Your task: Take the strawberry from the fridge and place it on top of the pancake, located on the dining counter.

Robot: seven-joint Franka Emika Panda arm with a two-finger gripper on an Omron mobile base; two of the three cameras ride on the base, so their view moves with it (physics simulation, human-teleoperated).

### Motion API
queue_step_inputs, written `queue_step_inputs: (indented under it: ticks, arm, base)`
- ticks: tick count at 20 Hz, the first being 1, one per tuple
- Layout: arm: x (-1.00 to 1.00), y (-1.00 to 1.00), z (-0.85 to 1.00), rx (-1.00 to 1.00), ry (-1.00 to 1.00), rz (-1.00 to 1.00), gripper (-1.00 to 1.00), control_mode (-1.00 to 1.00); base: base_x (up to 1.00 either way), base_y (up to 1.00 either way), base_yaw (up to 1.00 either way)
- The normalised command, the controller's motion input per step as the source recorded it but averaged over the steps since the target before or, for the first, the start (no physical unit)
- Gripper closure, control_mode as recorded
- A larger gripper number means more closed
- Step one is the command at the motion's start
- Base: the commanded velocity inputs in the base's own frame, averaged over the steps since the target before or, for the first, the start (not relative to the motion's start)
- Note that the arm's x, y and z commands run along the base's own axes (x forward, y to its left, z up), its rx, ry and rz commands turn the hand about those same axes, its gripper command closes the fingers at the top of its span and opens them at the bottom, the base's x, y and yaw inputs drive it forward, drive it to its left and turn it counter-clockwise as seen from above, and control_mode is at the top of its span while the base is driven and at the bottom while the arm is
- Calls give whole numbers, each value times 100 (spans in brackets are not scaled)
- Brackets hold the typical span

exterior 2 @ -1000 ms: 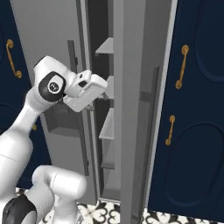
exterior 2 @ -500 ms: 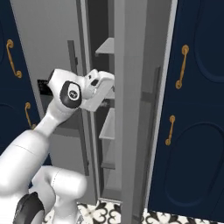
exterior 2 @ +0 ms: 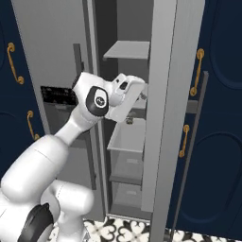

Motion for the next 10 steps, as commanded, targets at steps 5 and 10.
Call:
queue_step_inputs:
  ticks: [5,10]
  arm:
    - [-2,55,0,0,-3,0,-100,-100]
    - [-8,100,-2,25,-17,0,-100,-100]
  base:
    - [0,0,0]
    - [0,0,0]
